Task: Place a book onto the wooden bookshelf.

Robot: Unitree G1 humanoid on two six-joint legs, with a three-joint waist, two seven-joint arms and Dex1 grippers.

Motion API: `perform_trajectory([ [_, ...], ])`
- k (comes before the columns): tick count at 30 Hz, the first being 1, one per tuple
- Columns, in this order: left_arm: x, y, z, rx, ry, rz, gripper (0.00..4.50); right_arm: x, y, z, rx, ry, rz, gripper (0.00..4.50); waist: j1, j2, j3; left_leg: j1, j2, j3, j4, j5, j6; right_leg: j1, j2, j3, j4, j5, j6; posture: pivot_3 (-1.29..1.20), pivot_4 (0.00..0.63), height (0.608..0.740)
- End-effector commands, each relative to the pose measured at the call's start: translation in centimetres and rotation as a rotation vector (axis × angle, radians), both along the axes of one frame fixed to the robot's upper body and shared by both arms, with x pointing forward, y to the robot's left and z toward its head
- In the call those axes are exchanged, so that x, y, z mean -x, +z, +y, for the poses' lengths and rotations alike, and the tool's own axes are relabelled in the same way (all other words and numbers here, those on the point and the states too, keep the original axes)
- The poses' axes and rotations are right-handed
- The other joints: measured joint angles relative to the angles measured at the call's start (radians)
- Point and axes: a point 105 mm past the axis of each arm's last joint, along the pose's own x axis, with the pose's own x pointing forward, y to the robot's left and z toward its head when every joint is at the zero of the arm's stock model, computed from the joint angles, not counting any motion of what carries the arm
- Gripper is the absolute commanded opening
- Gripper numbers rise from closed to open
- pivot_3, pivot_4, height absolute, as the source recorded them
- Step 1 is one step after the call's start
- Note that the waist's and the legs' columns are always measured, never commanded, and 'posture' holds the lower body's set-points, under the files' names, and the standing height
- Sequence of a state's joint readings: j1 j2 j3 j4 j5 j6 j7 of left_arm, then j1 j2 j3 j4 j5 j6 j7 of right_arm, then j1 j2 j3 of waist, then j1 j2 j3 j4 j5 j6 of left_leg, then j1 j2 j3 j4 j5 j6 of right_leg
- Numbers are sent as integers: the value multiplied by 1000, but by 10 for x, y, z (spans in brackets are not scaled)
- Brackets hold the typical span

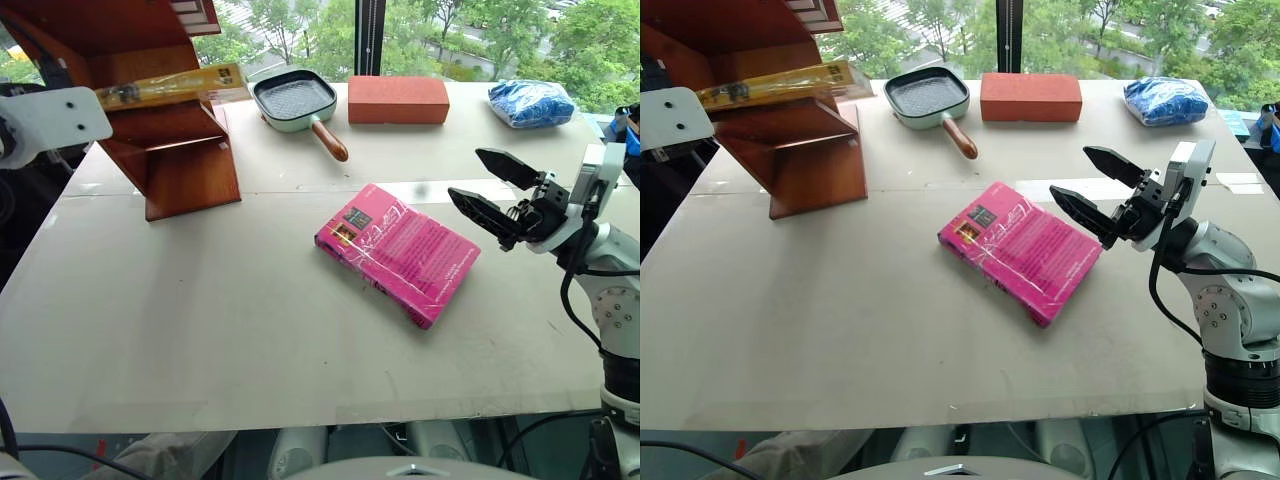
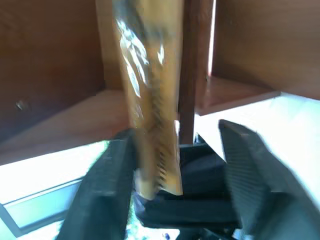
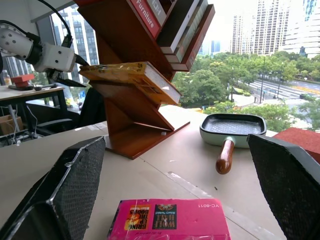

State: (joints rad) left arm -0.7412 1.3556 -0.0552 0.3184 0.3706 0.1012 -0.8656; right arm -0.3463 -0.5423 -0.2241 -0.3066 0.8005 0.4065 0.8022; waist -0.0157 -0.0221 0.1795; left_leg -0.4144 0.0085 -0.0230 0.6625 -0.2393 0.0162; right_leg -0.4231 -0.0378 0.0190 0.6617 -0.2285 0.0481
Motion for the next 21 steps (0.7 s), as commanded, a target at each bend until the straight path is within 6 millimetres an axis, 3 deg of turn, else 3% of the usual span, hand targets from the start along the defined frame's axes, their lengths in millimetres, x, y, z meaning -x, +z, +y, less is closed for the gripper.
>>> perform_trajectory([
  [1,9,21,0,-18,24,-75,4439,6,16,4,-9,20,-82,4500,0,0,0,0,0,0,1,0,0,0,0,0,0,0,0,0,150,740],
  [4,16,29,-4,-14,22,-107,4439,4,16,4,-10,31,-78,4500,-1,0,0,0,0,0,2,0,0,0,0,0,1,0,0,0,150,740],
  [7,21,35,-29,179,-67,-150,4439,0,14,1,-7,33,-71,4500,0,0,0,-1,2,0,3,0,0,0,0,0,1,0,0,0,150,740],
  [10,30,55,-81,515,-277,-241,4439,-4,1,-4,47,23,-52,4500,9,-1,0,-1,2,-2,6,0,0,2,0,-2,1,0,0,0,150,740],
  [12,42,55,-127,752,-523,-205,4439,-6,-11,-10,62,3,-22,4500,11,-1,0,-1,2,-3,7,0,0,4,-1,-3,0,0,0,0,150,740],
  [13,54,48,-155,861,-695,-153,4439,-6,-23,-15,95,-14,-4,4500,11,-1,0,-1,2,-3,8,0,0,5,-1,-3,0,0,0,0,150,740],
  [15,66,27,-182,1114,-826,-64,4439,-8,-46,-25,162,-61,33,4500,10,0,-1,0,2,-3,9,0,0,7,-2,-3,0,0,1,0,150,740],
  [18,60,-19,-192,1366,-762,-33,4439,-7,-69,-42,221,-117,71,4500,-3,1,-2,2,1,-3,9,0,0,8,-3,0,2,0,1,0,150,740],
  [21,56,-87,-200,1563,-585,51,4439,-4,-89,-62,254,-174,107,4500,-17,1,-1,6,2,-4,8,0,0,8,1,4,2,1,0,0,150,740],
])
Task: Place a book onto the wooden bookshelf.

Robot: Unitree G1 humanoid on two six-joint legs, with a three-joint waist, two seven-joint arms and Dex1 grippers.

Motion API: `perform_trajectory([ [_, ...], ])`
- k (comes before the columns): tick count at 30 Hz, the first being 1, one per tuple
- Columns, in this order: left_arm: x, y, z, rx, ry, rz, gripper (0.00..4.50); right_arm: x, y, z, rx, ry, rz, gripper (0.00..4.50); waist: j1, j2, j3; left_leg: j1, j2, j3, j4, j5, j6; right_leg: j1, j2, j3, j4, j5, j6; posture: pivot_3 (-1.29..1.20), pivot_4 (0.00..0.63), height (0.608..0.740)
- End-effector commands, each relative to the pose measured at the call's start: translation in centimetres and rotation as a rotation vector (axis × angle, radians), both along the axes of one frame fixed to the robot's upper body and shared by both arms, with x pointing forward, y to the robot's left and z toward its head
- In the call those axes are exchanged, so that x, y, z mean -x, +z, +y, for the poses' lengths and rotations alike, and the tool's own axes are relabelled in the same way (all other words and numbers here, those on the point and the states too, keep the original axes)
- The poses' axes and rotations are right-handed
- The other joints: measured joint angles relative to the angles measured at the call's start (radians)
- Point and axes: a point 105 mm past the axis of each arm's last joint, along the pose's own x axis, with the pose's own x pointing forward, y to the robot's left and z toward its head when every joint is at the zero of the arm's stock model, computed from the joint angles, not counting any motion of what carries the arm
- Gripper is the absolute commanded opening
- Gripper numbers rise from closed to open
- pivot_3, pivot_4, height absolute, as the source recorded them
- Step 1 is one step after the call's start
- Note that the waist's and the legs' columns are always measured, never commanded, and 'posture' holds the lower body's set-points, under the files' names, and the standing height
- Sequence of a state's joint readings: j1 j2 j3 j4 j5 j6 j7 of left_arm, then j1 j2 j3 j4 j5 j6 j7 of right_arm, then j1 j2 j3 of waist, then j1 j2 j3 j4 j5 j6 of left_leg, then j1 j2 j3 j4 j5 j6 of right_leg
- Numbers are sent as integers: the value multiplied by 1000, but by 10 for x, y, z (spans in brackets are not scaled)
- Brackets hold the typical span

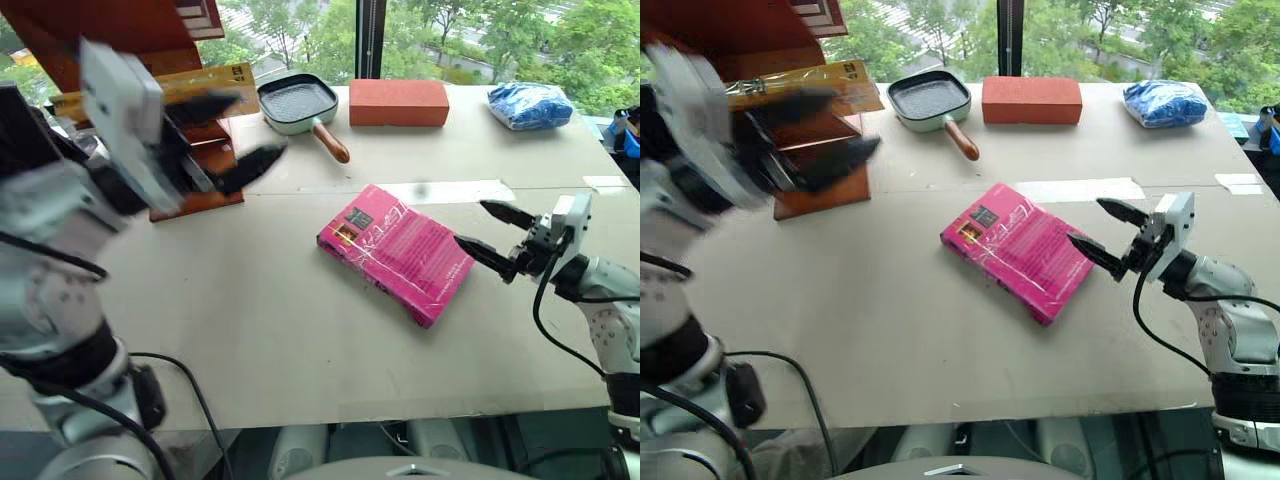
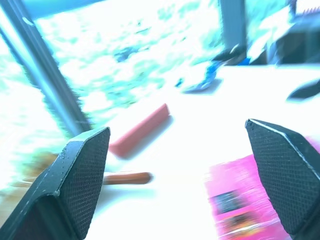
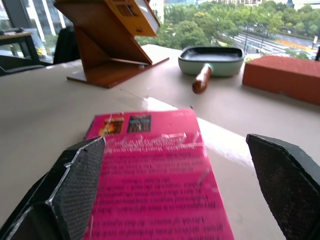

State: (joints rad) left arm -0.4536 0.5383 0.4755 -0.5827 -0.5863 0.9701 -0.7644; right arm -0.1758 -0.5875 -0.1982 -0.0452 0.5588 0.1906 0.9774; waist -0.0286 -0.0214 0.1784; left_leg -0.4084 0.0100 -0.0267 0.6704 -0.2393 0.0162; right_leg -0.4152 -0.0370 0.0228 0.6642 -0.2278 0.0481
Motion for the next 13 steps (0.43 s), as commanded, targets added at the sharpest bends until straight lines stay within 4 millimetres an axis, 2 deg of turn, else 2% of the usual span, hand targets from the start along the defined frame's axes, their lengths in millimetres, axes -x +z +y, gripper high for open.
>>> perform_trajectory([
  [1,7,-62,-5,58,90,162,4439,5,-5,-23,53,-57,-42,4500,-7,1,0,5,1,2,-1,0,0,4,0,2,1,0,0,0,150,740],
  [3,22,-102,-9,21,80,282,4439,11,-21,-34,77,-84,-10,4500,-9,0,0,11,0,3,-4,0,0,7,1,4,0,-1,-1,0,150,740],
  [5,36,-128,-9,-2,82,352,4439,16,-32,-44,85,-115,11,4500,-7,1,-1,12,1,3,-4,0,0,7,2,4,0,-1,-1,0,150,740],
  [9,51,-157,-8,-36,109,385,4439,20,-46,-62,78,-196,29,4500,-3,1,-1,13,2,6,-4,0,0,8,0,6,0,-3,-5,0,150,740],
  [13,47,-182,0,-109,215,372,4439,28,-69,-71,150,-230,55,4500,4,2,-2,13,1,9,-3,0,0,8,0,8,-1,-3,-5,0,150,740],
])
